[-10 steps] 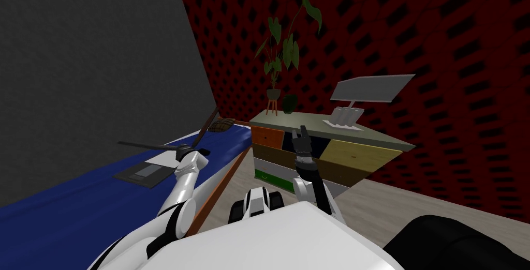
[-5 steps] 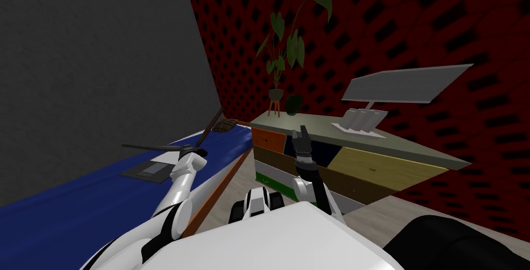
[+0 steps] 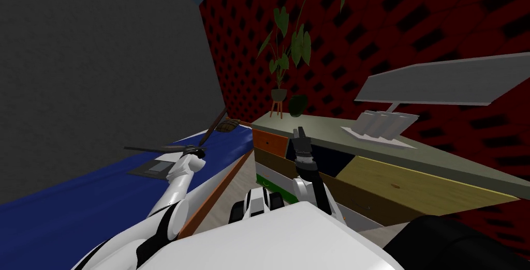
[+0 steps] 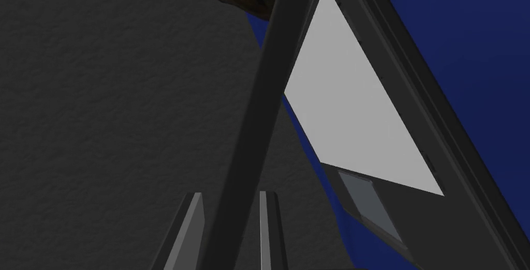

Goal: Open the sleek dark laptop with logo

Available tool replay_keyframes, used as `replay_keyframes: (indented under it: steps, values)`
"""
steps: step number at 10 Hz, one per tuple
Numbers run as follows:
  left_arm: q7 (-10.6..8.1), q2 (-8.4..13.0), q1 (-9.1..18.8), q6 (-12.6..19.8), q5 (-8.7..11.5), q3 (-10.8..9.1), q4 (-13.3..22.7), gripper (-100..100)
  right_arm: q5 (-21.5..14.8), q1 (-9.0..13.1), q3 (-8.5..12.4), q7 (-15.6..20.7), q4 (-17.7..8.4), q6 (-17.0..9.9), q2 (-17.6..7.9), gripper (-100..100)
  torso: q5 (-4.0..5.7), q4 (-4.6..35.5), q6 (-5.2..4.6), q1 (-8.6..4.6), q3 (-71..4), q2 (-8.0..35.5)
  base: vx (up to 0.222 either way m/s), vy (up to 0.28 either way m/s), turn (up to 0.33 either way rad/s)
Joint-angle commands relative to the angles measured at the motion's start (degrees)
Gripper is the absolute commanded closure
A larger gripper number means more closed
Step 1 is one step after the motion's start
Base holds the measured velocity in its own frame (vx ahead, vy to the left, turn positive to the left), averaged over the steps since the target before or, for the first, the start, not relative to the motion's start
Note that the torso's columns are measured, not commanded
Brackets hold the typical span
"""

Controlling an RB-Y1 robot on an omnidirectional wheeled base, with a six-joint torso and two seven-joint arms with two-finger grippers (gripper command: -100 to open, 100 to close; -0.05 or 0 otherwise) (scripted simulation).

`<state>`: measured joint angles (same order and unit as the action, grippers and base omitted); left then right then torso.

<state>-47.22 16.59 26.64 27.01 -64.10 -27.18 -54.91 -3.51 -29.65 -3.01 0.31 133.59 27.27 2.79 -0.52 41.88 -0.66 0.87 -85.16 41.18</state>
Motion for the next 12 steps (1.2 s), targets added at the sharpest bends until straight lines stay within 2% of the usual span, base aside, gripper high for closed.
replay_keyframes:
  steps: [1,2,4,7,10,11,12]
  values:
    - [0.40,-0.21,-0.01,-1.21,4.58,0.15,-0.15,100,0.00,0.00,0.00,0.00,0.00,0.00,0.00,0,0.04,0.00,-0.01,-0.11,-0.03,-0.05,0.002,0.002,-0.029]
    - [3.85,2.17,-0.13,-3.48,6.60,0.72,2.27,100,0.00,0.00,0.00,0.00,0.00,0.00,0.00,0,0.08,0.00,-0.01,-0.24,-0.04,-0.06,-0.036,-0.057,0.155]
    - [6.04,2.17,-0.13,-6.70,10.37,0.72,2.87,100,0.00,0.00,0.00,0.00,0.00,0.00,0.01,0,0.01,-0.08,0.78,-0.35,0.33,0.64,-0.033,-0.042,0.122]
    - [6.04,2.17,-0.13,-7.42,14.76,0.72,2.87,100,0.00,-0.01,-0.01,0.00,0.01,0.02,-0.01,0,0.10,0.02,0.23,-0.48,0.21,0.40,0.006,0.007,-0.022]
    - [6.04,2.17,-0.13,-7.42,14.76,0.72,2.87,100,0.00,-0.02,-0.01,0.00,0.01,0.02,0.00,0,0.29,0.16,0.12,-0.61,0.17,0.30,-0.008,-0.009,0.027]
    - [8.55,4.32,1.09,-8.74,17.76,1.77,5.70,-100,0.00,-0.02,-0.01,0.00,0.01,0.02,0.00,0,0.36,0.24,0.12,-0.66,0.21,0.38,-0.033,-0.032,0.102]
    - [8.55,4.32,1.09,-8.74,18.61,1.77,5.97,-100,0.00,-0.02,-0.01,0.00,0.01,0.02,0.00,0,0.46,0.31,0.42,-0.82,0.37,0.70,-0.020,-0.025,0.072]
